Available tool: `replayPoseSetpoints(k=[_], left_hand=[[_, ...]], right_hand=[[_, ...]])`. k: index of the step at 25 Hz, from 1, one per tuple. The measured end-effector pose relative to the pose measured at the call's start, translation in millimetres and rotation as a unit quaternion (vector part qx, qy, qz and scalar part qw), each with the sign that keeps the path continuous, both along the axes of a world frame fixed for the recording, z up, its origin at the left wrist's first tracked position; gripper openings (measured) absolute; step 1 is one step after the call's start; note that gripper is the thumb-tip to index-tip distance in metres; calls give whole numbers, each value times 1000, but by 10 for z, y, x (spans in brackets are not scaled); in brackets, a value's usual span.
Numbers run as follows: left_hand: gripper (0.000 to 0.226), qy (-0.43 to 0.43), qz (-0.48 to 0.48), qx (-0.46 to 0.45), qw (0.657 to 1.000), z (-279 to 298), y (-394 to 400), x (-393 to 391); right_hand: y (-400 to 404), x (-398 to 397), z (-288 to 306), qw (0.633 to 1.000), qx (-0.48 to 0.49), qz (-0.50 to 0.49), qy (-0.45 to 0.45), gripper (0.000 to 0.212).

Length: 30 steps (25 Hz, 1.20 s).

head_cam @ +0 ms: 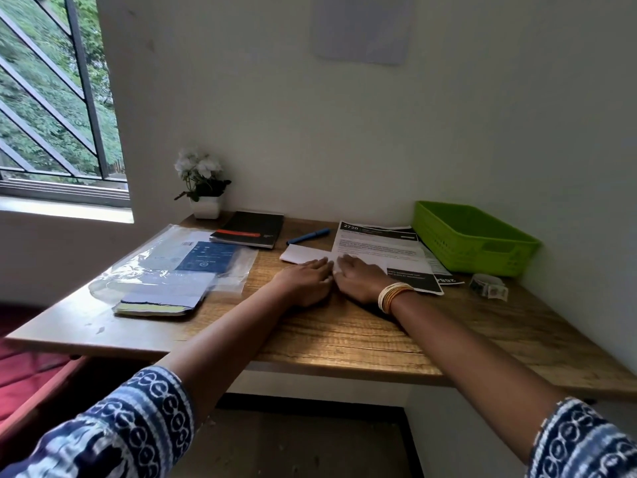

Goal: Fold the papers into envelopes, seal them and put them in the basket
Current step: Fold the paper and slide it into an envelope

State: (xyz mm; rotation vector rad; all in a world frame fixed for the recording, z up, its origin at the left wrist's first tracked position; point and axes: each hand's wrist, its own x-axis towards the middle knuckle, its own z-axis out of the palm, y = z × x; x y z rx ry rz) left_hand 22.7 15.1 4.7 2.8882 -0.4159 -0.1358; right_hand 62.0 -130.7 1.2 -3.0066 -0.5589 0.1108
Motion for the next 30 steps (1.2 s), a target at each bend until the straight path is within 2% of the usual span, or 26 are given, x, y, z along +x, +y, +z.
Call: replayPoseSetpoints(k=[4,10,13,17,20,24,28,30], left_hand=[[59,0,45,29,999,3,147,42],[60,-3,54,33,998,-14,232,27],[62,-21,48,44,998,12,243,-58],[61,-99,38,52,993,62,517,-318],[60,-152,60,29,986,89,925,-586],[48,-170,137,-11,976,4,1595,-952],[56,-183,178,-78,964,-143,2050,-1230],[54,-196,192,-96,957,-130,2200,-1267]], right_hand=[[-259,-75,10,998,-22,-59,25,68],[-312,-131,7,996,-28,-87,18,70],[-264,-187,17,995,-10,-91,-32,67],[31,-437,84,984,95,-13,-147,53],[475,-689,103,977,154,71,-130,40],[1086,-932,71,961,202,149,-119,33],[1429,-1037,42,947,223,196,-124,29],[1501,-1049,47,938,226,226,-136,31]])
